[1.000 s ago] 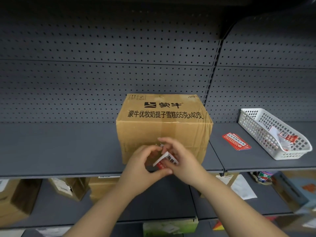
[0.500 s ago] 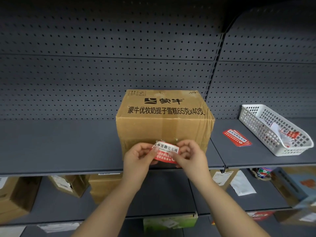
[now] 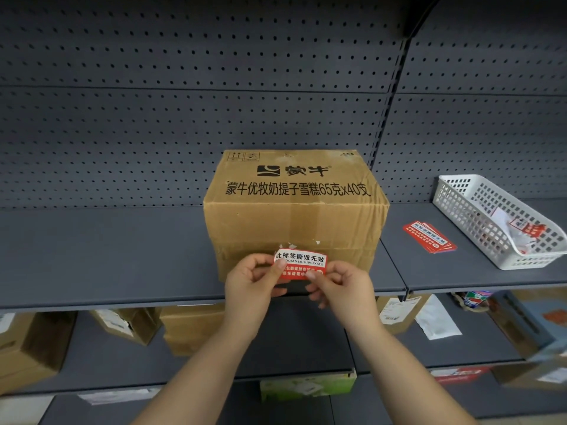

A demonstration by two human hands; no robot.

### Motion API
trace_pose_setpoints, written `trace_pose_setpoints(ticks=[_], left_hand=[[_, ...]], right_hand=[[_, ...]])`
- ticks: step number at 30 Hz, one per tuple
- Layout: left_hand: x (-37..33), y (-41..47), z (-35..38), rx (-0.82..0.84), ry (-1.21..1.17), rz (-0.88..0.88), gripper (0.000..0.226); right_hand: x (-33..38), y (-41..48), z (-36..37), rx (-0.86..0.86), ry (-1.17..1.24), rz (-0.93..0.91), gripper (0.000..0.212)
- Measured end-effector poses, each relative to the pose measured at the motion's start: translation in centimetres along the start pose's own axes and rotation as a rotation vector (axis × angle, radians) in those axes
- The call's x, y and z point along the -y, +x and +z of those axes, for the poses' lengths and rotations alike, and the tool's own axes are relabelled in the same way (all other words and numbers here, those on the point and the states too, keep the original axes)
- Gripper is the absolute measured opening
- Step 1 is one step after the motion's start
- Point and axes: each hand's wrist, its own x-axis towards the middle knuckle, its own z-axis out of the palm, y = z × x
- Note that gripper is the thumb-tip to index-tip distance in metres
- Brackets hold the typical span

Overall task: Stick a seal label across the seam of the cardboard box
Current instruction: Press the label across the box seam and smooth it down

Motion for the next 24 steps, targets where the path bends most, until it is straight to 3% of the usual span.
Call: trace_pose_setpoints(ticks=[9,24], left_hand=[[0.5,0.8,-0.4,-0.071,0.528,0.291,0.021],[0.7,1.7,0.1,-0.144,0.611,0.328,0.028]], right_hand=[[0.1,0.5,0.3,-0.089,-0.133,-0.099,0.014],[-0.4,2.0,0.5,-0.139,-0.266,-0.149,0.023]])
